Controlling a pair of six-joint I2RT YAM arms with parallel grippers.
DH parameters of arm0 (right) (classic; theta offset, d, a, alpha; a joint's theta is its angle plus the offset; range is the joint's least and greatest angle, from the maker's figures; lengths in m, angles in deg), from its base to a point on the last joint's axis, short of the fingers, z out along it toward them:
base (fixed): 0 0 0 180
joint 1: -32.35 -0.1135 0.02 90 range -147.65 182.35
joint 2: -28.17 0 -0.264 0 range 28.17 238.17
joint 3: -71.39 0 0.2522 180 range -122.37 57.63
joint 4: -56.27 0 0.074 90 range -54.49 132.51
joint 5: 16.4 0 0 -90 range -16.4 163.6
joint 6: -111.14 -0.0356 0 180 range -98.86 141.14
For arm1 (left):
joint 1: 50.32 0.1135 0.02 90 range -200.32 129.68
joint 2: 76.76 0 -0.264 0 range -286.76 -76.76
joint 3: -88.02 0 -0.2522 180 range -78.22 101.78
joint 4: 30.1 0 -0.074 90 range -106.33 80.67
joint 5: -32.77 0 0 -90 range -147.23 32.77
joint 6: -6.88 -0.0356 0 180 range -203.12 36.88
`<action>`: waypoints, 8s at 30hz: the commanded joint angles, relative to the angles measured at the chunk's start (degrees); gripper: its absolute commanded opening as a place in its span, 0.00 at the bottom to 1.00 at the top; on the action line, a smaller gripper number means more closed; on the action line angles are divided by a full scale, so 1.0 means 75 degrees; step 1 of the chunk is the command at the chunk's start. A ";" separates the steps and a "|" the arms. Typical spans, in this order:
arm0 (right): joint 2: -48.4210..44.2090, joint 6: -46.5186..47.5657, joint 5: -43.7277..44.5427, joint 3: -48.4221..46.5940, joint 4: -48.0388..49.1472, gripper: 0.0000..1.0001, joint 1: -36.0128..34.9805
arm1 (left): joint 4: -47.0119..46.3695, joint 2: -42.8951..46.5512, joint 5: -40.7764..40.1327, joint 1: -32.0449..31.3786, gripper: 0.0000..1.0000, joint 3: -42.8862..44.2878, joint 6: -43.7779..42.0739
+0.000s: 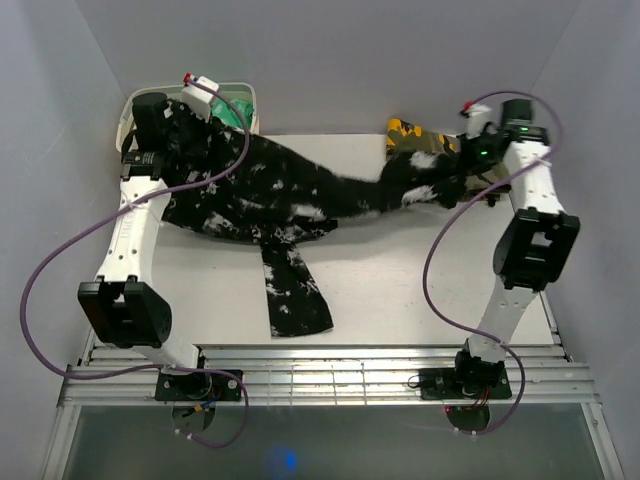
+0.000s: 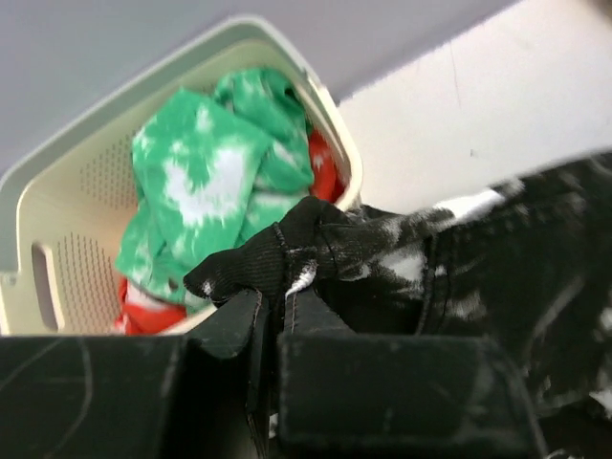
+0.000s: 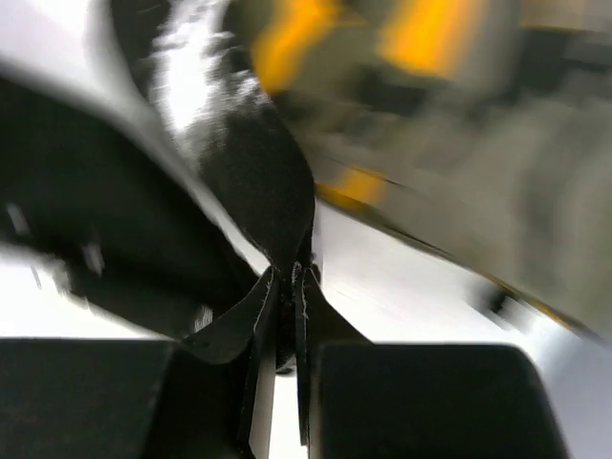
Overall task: Fold and stack the trousers
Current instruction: Flatten the trousers out
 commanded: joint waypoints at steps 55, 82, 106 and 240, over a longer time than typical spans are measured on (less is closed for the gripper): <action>0.1694 -0.3969 -0.2944 0.1430 0.4294 0.48 -0.5076 | 0.3105 0.4252 0.0790 0.1973 0.67 -0.5532 -0.1662; 0.2305 -0.4372 -0.3041 0.1841 0.4801 0.08 -0.5522 | 0.2835 0.4205 0.0532 0.1996 0.58 -0.5696 -0.1651; -0.2275 -0.0388 0.0170 0.3059 0.2352 0.08 -0.2126 | 0.1605 0.4018 -0.0007 0.2102 0.00 -0.6188 -0.2693; -0.5068 0.6495 0.2548 0.8324 0.5562 0.66 0.1850 | 0.0982 -0.3294 -0.0231 0.2606 0.24 -0.0683 -0.0467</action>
